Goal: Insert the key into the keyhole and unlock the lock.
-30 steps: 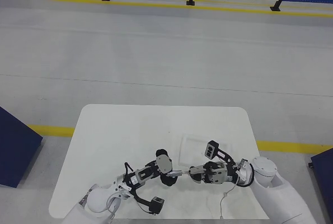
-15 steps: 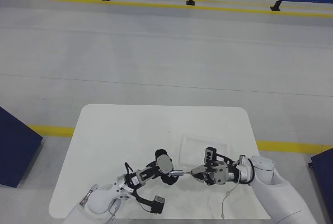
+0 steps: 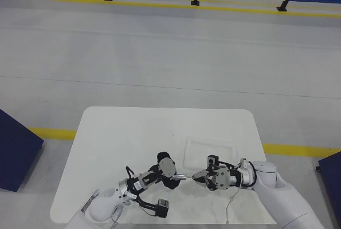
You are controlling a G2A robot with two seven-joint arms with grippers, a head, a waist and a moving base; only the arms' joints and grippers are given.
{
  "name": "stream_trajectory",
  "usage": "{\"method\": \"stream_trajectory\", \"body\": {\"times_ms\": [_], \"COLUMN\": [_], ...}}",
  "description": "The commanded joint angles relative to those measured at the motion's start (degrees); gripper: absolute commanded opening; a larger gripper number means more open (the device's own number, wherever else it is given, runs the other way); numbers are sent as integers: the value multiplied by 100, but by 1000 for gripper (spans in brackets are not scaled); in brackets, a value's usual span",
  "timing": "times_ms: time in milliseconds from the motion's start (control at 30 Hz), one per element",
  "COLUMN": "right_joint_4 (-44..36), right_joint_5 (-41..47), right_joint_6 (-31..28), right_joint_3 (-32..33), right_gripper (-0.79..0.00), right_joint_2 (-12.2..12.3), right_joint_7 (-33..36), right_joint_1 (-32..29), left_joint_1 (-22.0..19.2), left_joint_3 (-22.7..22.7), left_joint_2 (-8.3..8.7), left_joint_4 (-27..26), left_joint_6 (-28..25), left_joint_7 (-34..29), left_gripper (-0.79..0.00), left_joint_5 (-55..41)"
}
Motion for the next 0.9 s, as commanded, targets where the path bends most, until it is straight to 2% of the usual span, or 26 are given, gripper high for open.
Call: {"method": "stream_trajectory", "body": {"times_ms": [0, 667, 867], "right_joint_4": [-6, -15, -15], "right_joint_5": [128, 944, 944], "right_joint_6": [49, 410, 410], "right_joint_3": [-63, -658, -658], "right_gripper": [-785, -785, -785], "right_joint_2": [21, 332, 332], "right_joint_7": [-48, -409, -409], "right_joint_1": [18, 347, 347], "left_joint_1": [8, -125, -156], "left_joint_3": [-25, 77, 152], "left_joint_2": [1, 166, 214], "left_joint_4": [-10, 24, 21], "left_joint_6": [26, 46, 31], "left_joint_7": [-77, -203, -292], "left_gripper": [-785, -785, -785], "left_joint_5": [152, 206, 206]}}
